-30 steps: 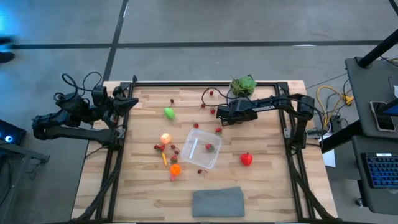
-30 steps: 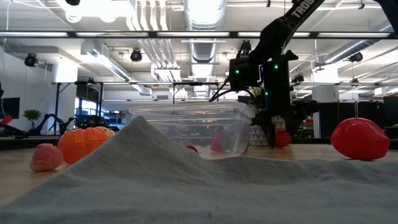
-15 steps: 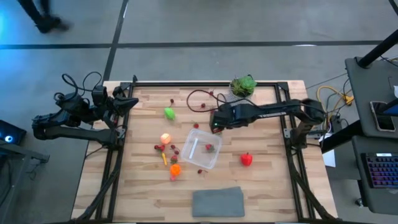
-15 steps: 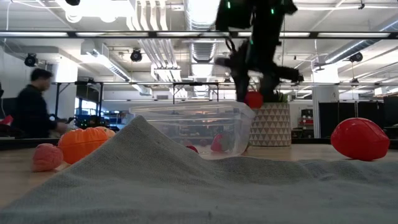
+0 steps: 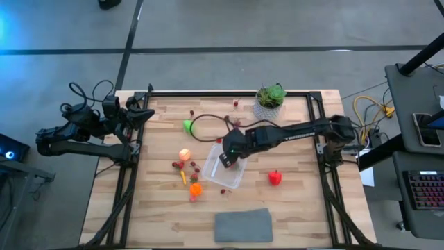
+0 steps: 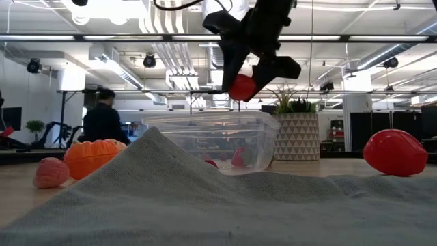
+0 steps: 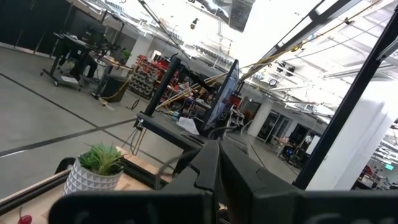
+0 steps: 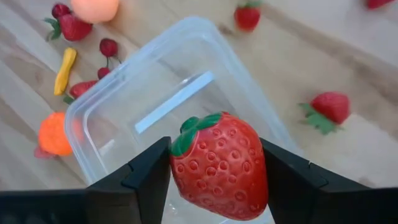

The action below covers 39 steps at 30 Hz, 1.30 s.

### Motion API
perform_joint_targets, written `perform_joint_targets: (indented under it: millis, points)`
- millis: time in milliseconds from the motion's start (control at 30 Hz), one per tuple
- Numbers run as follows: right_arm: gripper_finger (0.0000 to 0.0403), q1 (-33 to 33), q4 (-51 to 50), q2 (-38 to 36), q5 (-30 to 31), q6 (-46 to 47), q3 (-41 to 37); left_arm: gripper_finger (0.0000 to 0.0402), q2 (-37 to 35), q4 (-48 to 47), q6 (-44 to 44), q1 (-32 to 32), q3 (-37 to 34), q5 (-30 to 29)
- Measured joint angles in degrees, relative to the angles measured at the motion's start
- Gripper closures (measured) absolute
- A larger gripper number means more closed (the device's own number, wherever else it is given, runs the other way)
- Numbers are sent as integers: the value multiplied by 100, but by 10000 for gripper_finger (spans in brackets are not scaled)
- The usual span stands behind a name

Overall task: Pick and placing Produce into tupperware
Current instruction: Put the red strawberry into the transparent container, then put the melon into the transparent container

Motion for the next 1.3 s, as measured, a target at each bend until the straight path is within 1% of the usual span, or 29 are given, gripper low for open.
perform_joint_targets:
  millis: [100, 267, 433, 567, 733, 833, 933, 1000, 1167, 1233, 1300]
  points:
    - [177, 161, 32, 84, 165, 203, 31, 401, 0, -1, -4, 0, 0, 4]
    - [136, 429, 63, 119, 699, 829, 46, 401, -23, 1, -9, 0, 0, 4]
    - [102, 547, 62, 120, 783, 1273, 46, 401, -26, -1, -9, 0, -2, 4]
    - [95, 564, 44, 111, 1030, 1515, 80, 401, 16, -1, -9, 0, -4, 5]
    - [101, 560, -61, 102, 1441, 1521, 286, 401, 101, 2, -28, 0, -7, 4]
    - [106, 558, -563, 102, 1918, 1678, 496, 401, 222, -1, -39, 0, -7, 6]
    - [104, 558, -1481, 99, 2463, 1924, 755, 401, 377, -1, -39, 0, -7, 7]
    - [102, 549, -2136, 98, 2663, 1992, 931, 401, 493, -24, -39, 0, -7, 25]
    - [100, 457, -3512, 50, 2726, 1995, 1216, 401, 693, -79, -31, 0, -11, 289]
    - [101, 425, -3808, -31, 2728, 2013, 1214, 401, 783, -167, 241, -4, -11, 294]
    - [103, 389, -3970, -170, 2733, 2057, 1113, 401, 915, -524, 415, -3, -10, 213]
